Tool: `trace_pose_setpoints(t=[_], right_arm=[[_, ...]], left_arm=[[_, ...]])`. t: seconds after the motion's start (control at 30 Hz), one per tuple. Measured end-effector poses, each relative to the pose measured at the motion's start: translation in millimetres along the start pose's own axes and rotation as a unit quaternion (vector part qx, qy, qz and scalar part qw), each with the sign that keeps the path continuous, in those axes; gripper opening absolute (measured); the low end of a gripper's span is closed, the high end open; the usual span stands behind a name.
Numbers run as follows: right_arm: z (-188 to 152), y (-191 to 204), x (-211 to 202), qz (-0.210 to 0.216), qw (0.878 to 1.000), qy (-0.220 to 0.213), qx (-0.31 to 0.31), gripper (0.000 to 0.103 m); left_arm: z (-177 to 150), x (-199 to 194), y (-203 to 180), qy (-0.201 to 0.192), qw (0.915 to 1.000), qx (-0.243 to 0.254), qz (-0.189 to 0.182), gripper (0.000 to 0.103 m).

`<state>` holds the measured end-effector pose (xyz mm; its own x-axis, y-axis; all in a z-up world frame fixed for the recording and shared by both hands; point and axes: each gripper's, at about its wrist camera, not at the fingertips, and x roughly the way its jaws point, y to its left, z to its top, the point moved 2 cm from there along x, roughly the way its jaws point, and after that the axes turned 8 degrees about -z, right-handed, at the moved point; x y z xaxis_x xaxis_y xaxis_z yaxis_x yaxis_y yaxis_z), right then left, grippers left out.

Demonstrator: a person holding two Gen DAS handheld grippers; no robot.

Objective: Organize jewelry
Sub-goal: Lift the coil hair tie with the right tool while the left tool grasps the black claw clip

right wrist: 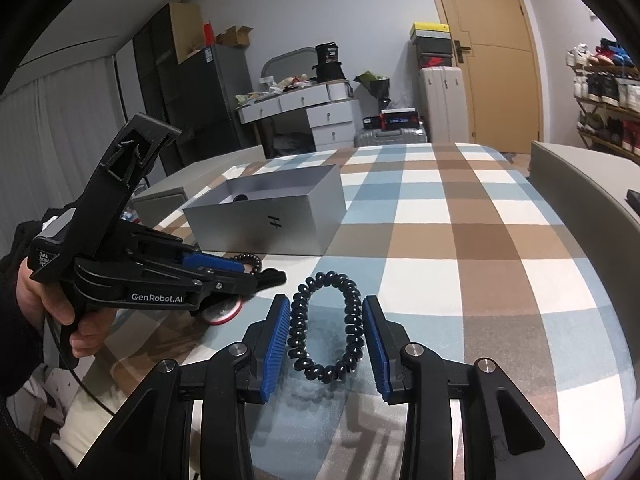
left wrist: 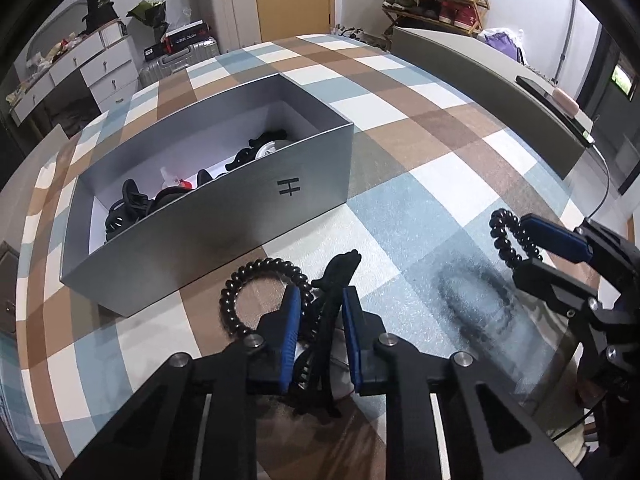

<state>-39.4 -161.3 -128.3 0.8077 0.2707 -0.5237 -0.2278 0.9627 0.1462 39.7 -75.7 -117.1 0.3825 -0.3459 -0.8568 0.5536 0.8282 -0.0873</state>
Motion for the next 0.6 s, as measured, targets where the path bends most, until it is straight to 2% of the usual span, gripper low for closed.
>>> trace_pose_setpoints(t=[0.1,0.6], right_arm=[[0.2,-0.1,-0.1,0.000,1.000,-0.001,-0.001,0.036],[2.1,1.3,-0.5,0.001,1.000,0.000,0.001,0.037]], left_arm=[[1.1,-0.1,-1.7,0.001,1.0000,0.002,0.001,0.011],[1.0,-14.6,-1.5,-0.018,0.9998,-0.009,-0.006,0.009]])
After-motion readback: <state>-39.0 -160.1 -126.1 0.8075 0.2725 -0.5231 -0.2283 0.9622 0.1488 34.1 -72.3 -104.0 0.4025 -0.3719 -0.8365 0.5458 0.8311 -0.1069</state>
